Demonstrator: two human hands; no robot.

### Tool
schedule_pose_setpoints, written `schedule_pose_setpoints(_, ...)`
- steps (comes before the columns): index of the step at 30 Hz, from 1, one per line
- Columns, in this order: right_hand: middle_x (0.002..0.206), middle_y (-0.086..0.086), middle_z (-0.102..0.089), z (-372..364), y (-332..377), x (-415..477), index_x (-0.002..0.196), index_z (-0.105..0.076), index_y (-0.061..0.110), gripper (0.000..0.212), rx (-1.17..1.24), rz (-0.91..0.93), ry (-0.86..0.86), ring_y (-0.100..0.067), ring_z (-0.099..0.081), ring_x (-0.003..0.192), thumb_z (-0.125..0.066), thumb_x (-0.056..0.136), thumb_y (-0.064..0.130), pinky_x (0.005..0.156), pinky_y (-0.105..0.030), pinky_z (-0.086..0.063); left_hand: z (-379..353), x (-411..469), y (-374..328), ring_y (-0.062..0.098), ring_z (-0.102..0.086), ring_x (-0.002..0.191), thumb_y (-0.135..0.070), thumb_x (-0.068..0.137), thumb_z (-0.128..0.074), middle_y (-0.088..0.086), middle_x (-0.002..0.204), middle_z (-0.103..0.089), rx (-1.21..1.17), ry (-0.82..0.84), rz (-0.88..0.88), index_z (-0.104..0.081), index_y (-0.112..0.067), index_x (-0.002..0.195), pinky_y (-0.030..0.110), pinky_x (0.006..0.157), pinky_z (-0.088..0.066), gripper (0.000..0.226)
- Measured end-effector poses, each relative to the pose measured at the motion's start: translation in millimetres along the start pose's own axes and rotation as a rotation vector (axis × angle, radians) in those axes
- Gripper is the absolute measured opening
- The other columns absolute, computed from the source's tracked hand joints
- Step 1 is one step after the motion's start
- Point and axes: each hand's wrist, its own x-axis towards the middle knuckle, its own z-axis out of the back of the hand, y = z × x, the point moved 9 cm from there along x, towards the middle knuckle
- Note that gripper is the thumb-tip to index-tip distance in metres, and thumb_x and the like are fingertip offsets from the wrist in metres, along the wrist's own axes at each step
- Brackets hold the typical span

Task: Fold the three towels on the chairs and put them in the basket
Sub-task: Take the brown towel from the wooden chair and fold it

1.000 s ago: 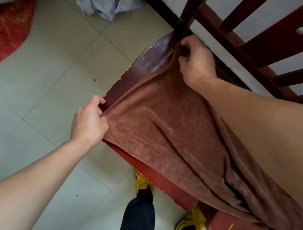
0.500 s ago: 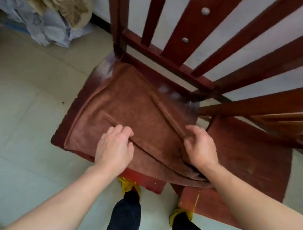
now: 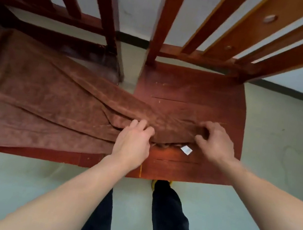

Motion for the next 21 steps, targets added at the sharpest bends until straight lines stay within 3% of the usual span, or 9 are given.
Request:
schedule_pose_setpoints(3, 0.126, 0.005, -0.052, -12.9, -7.7, -1.5, 0.116, -0.065, 0.031, 0.036, -0.171, 0.158, 0.07, -0.022, -0.048, 0.116, -0.065, 0.082, 0.043, 0.09, -0.038, -0.045, -7.8, 30.8, -24.9, 0.028, -0.043, 0.113, -0.019, 0.086, -0.057, 0.004, 0.127, -0.047, 0.128, -0.011, -0.033, -0.052, -0.022, 0.131, 0.039, 0.088, -0.042, 0.045)
schedule_pose_setpoints(5, 0.121, 0.005, -0.057, -8.2, -14.8, -0.6, 0.105, -0.07, 0.028, 0.021, -0.15, 0.22, 0.039, -0.022, -0.05, 0.112, -0.062, 0.088, 0.037, 0.086, -0.037, -0.044, -10.3, 46.4, -31.6, 0.028, -0.043, 0.11, -0.021, 0.086, -0.058, 0.005, 0.119, -0.049, 0.214, 0.037, 0.001, -0.06, -0.024, 0.122, 0.039, 0.087, -0.041, 0.036)
schedule_pose_setpoints(7, 0.113, 0.006, -0.063, 11.9, -14.4, 0.2, 0.097, -0.069, 0.027, 0.014, -0.002, 0.254, -0.02, -0.022, -0.054, 0.107, -0.062, 0.088, 0.034, 0.081, -0.035, -0.043, -0.4, 53.9, -31.6, 0.029, -0.044, 0.108, -0.023, 0.087, -0.058, 0.005, 0.113, -0.052, 0.216, 0.029, 0.041, -0.069, -0.025, 0.11, 0.038, 0.085, -0.042, 0.025)
schedule_pose_setpoints(9, 0.094, 0.006, -0.067, 38.3, -11.6, 7.3, 0.088, -0.063, 0.029, 0.004, 0.187, 0.221, -0.051, -0.02, -0.059, 0.09, -0.061, 0.087, 0.033, 0.074, -0.033, -0.042, 19.8, 58.0, -27.2, 0.029, -0.045, 0.109, -0.026, 0.088, -0.06, 0.007, 0.112, -0.052, 0.139, -0.049, 0.099, -0.071, -0.024, 0.107, 0.039, 0.084, -0.044, 0.022)
schedule_pose_setpoints(12, 0.068, 0.009, -0.061, 73.7, -0.2, 33.8, 0.078, -0.057, 0.026, 0.01, 0.462, 0.16, -0.073, -0.014, -0.057, 0.066, -0.062, 0.087, 0.025, 0.066, -0.032, -0.044, 58.8, 63.9, -23.4, 0.028, -0.047, 0.11, -0.026, 0.088, -0.06, 0.008, 0.11, -0.052, 0.064, -0.25, 0.192, -0.068, -0.018, 0.107, 0.041, 0.083, -0.048, 0.023)
schedule_pose_setpoints(15, 0.086, 0.003, -0.065, 96.8, 12.8, 75.2, 0.089, -0.065, 0.021, 0.003, 0.527, 0.14, -0.1, -0.016, -0.061, 0.084, -0.061, 0.089, 0.021, 0.083, -0.032, -0.05, 80.1, 57.9, -24.4, 0.027, -0.054, 0.101, -0.021, 0.086, -0.06, 0.007, 0.101, -0.057, 0.002, -0.421, 0.266, -0.065, -0.015, 0.097, 0.037, 0.075, -0.044, 0.013)
schedule_pose_setpoints(17, 0.1, 0.002, -0.064, 98.3, 19.8, 100.9, 0.099, -0.066, 0.02, 0.011, 0.527, 0.127, -0.087, -0.017, -0.06, 0.098, -0.06, 0.091, 0.023, 0.093, -0.033, -0.049, 67.0, 48.6, -34.3, 0.029, -0.059, 0.091, -0.017, 0.084, -0.06, 0.006, 0.093, -0.062, -0.012, -0.433, 0.246, -0.063, -0.015, 0.089, 0.036, 0.071, -0.044, 0.006)
schedule_pose_setpoints(19, 0.108, 0.001, -0.064, 95.2, 22.8, 114.8, 0.108, -0.063, 0.023, 0.016, 0.594, 0.106, -0.078, -0.018, -0.06, 0.105, -0.06, 0.092, 0.024, 0.097, -0.035, -0.049, 30.0, 41.1, -54.4, 0.029, -0.061, 0.089, -0.019, 0.084, -0.058, 0.004, 0.091, -0.063, 0.003, -0.328, 0.155, -0.063, -0.017, 0.089, 0.037, 0.069, -0.047, 0.007)
schedule_pose_setpoints(21, 0.117, -0.001, -0.063, 91.6, 15.7, 115.0, 0.119, -0.059, 0.023, 0.03, 0.58, 0.073, -0.12, -0.019, -0.059, 0.109, -0.062, 0.09, 0.028, 0.098, -0.034, -0.048, -23.2, 37.0, -72.6, 0.026, -0.056, 0.1, -0.023, 0.085, -0.058, 0.003, 0.101, -0.059, 0.05, -0.12, 0.1, -0.062, -0.018, 0.102, 0.038, 0.072, -0.047, 0.018)
